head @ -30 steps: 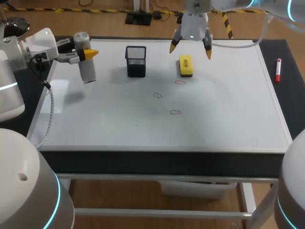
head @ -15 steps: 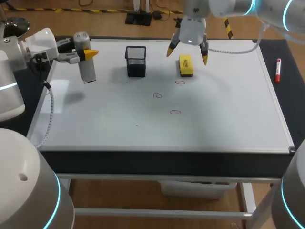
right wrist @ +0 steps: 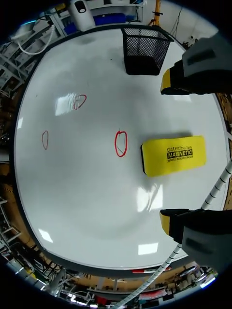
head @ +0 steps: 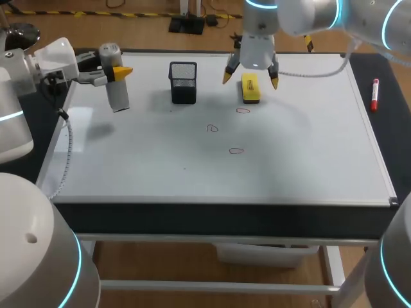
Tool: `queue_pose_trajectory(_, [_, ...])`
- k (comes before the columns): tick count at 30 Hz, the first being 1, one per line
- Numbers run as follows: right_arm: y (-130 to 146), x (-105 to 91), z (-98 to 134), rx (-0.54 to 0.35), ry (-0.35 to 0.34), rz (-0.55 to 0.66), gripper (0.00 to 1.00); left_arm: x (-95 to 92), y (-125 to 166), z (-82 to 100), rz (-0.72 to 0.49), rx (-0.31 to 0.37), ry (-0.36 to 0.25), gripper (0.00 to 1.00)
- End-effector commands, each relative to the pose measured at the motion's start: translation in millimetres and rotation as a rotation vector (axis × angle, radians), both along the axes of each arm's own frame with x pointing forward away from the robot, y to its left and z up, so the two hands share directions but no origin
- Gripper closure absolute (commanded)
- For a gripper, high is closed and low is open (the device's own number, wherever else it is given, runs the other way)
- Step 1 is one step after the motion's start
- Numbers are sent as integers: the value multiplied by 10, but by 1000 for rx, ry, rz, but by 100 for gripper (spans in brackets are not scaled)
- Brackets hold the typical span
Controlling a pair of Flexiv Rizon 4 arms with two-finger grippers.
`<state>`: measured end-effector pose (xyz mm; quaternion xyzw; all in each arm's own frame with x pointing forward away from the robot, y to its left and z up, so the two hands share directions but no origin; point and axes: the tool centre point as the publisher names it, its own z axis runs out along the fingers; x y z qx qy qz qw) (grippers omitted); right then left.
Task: Pick up the inspection probe, press it on each red-marked spot on the whiteboard one by one, put down the probe, pick up the eraser, and wipe off all the red marks.
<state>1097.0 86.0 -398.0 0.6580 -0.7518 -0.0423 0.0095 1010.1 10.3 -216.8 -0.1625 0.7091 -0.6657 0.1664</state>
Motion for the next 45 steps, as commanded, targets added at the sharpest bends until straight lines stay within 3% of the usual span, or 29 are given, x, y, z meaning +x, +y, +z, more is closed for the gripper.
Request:
queue_pose_trajectory(1, [-52, 33, -45, 6, -6, 9, 0, -1, 1, -5, -1, -3, -4, 100])
queue_pose_trajectory(30, [-47, 153, -142, -38, -22, 66, 0, -1, 1, -5, -1, -3, -4, 100])
queue_pose_trajectory(32, [-47, 153, -141, -38, -22, 64, 17, -1, 1, -5, -1, -3, -4, 100])
queue_pose_trajectory(33, [-47, 154, -137, -39, -23, 62, 50, -1, 1, -5, -1, -3, -4, 100])
queue_pose_trajectory(34, [-49, 157, -128, -39, -24, 59, 62, -1, 1, -5, -1, -3, -4, 100])
queue_pose_trajectory(36, [-48, 153, -89, -33, -28, 56, 100, -1, 1, -5, -1, -3, -4, 100])
queue_pose_trajectory(45, [-84, 154, -103, -32, -17, 42, 100, -1, 1, -5, -1, -3, -4, 100])
